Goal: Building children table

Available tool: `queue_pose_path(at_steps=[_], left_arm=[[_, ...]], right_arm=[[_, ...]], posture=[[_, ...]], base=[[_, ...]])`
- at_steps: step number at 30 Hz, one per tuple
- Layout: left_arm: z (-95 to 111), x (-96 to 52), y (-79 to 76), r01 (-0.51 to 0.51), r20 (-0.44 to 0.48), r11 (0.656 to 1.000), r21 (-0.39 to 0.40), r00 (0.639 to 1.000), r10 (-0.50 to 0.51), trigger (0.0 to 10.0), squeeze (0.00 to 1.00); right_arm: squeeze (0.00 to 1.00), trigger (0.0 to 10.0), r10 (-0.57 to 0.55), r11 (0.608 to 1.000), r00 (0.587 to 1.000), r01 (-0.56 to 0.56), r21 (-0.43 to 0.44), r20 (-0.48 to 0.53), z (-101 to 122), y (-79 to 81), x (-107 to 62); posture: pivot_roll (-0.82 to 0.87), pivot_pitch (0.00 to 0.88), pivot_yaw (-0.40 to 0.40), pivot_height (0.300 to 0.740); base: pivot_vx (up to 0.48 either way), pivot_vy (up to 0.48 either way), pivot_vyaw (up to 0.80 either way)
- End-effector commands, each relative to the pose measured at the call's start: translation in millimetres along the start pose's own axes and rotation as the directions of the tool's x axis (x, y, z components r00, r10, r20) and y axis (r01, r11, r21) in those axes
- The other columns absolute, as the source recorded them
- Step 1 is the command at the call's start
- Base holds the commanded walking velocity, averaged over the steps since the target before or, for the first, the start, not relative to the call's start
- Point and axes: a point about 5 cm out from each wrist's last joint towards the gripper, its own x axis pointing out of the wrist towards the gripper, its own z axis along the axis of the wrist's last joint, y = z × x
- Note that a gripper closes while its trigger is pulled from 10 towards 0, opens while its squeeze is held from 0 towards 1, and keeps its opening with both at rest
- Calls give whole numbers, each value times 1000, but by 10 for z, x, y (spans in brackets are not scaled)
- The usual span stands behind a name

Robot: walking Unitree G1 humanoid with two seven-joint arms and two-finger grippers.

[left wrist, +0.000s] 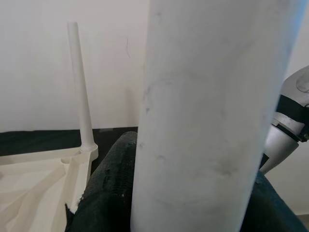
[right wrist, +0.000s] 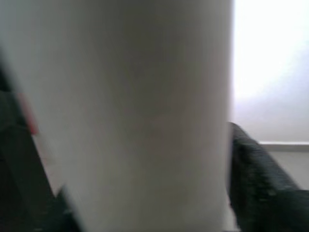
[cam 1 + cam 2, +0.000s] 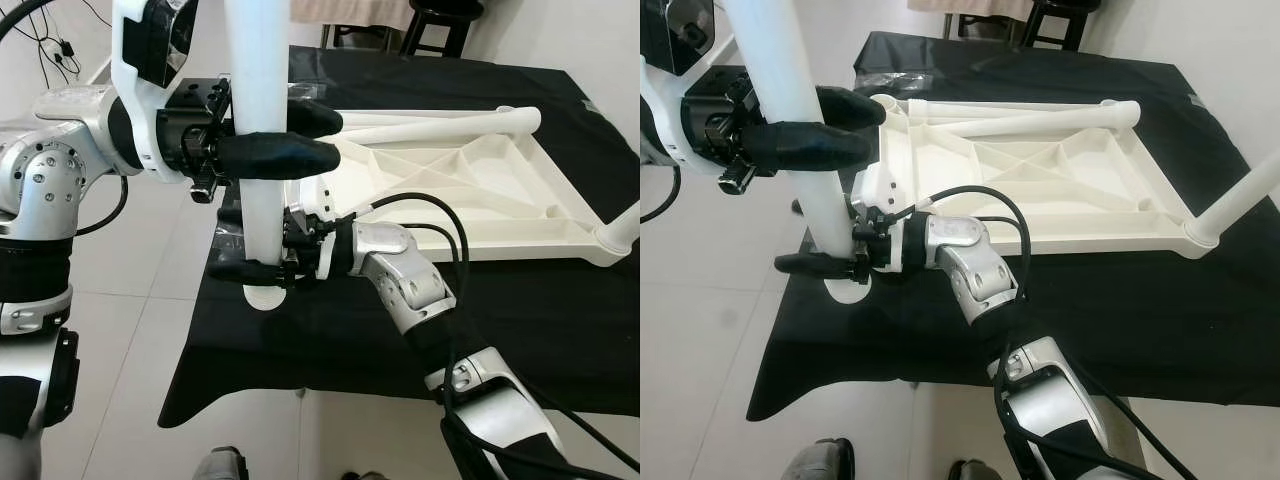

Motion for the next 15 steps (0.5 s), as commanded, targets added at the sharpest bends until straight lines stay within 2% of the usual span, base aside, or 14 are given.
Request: queue_pose_path(at_steps=[1,7,8,11,12,14,15], left_arm=[[-1,195,-141,238,76,971,-38,969,-235,0,0],[-7,206,-133,216,88,976,-27,973,-213,0,0],[2,205,-113,194,110,981,-26,976,-190,3020,0],[7,203,-100,179,126,984,-27,977,-174,3020,0],[26,205,-56,129,159,991,-34,980,-122,10000,1000],[26,205,-56,129,159,991,-34,980,-122,10000,1000],[49,192,-17,80,190,996,-42,979,-71,10000,1000]], right_arm=[[0,0,-17,1000,999,16,15,43,69,-34,55],[0,0,-54,998,998,54,11,12,34,-76,40],[0,0,-85,996,996,85,5,4,26,-109,32],[0,0,-106,994,994,106,0,-1,21,-130,27],[0,0,-140,990,990,140,-6,-6,14,-160,21],[0,0,-140,990,990,140,-6,-6,14,-160,21],[0,0,-177,984,984,177,-12,-8,12,-191,13]], posture=[[133,91,-50,740],[128,95,-53,740],[128,96,-54,740],[128,96,-54,740],[127,99,-53,740],[127,99,-53,740],[127,103,-53,740]], base=[[0,0,0],[0,0,0],[0,0,0],[0,0,0],[0,0,0],[0,0,0],[0,0,0]])
